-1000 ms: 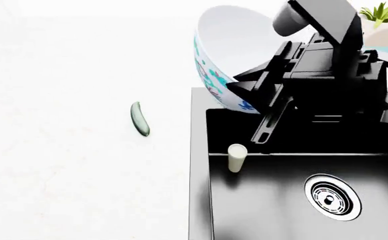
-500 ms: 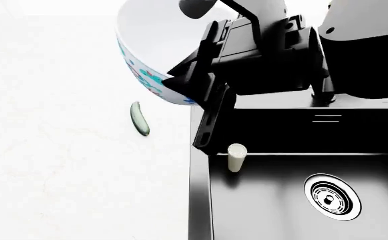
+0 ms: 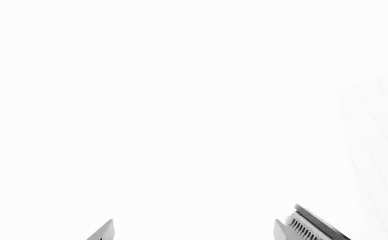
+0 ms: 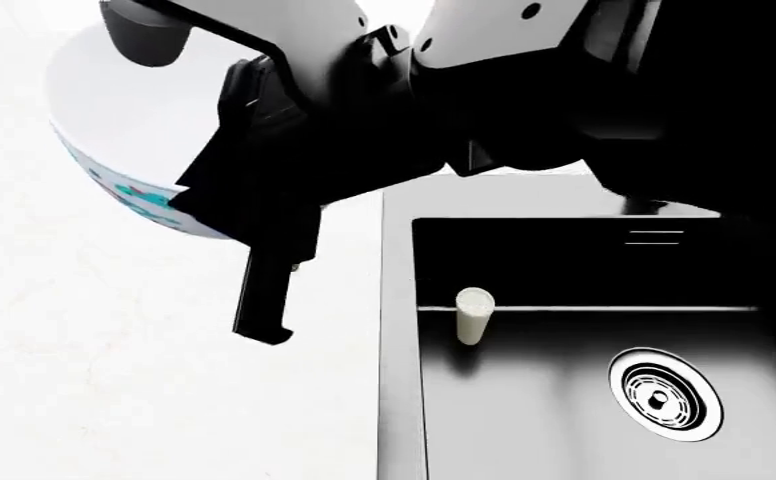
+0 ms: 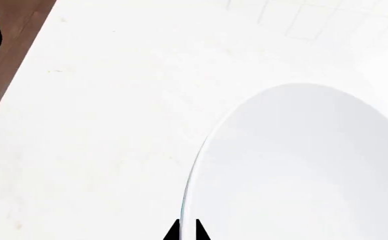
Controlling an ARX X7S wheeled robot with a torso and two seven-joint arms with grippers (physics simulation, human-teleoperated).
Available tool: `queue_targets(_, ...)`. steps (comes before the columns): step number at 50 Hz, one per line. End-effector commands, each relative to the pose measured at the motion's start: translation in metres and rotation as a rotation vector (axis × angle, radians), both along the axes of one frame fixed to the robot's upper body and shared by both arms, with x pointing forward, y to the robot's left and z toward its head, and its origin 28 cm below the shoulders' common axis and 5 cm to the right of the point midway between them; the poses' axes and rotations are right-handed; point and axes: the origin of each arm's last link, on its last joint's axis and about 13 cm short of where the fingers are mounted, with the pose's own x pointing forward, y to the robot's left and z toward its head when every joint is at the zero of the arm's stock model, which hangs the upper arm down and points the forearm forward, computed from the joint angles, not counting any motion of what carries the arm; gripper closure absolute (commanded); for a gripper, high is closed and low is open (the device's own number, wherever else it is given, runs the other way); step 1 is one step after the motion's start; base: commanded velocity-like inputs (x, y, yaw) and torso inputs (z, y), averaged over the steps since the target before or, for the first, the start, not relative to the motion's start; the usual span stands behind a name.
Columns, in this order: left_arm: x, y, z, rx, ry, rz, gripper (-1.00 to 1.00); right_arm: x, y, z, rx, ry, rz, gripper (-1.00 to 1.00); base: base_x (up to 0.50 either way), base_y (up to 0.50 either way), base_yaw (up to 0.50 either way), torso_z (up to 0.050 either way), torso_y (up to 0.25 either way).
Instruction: Pick the cup and bowl from the sink and place them on the counter for drying.
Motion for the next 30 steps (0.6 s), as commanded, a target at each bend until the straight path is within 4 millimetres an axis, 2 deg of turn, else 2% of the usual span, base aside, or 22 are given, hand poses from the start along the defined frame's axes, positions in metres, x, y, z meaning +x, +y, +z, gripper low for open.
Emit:
queue_targets(1, -0.002, 0.000, 0.000, 0.000, -0.008, -0.003, -1.00, 0.005, 0.028, 0.002, 0.000, -0.015, 0.069, 1.00, 0.00, 0.00, 0.00, 0.000, 0.000)
queue_targets(11, -0.005, 0.001, 0.002, 0.001, -0.014, -0.003, -1.00, 0.011, 0.049, -0.007, -0.007, 0.018, 0.100, 1.00, 0.00, 0.00, 0.00, 0.000, 0.001)
queue_targets(30, -0.005, 0.001, -0.001, -0.001, -0.009, -0.002, -1.00, 0.018, 0.068, -0.033, 0.000, 0.093, 0.099, 1.00, 0.00, 0.00, 0.00, 0.000, 0.000)
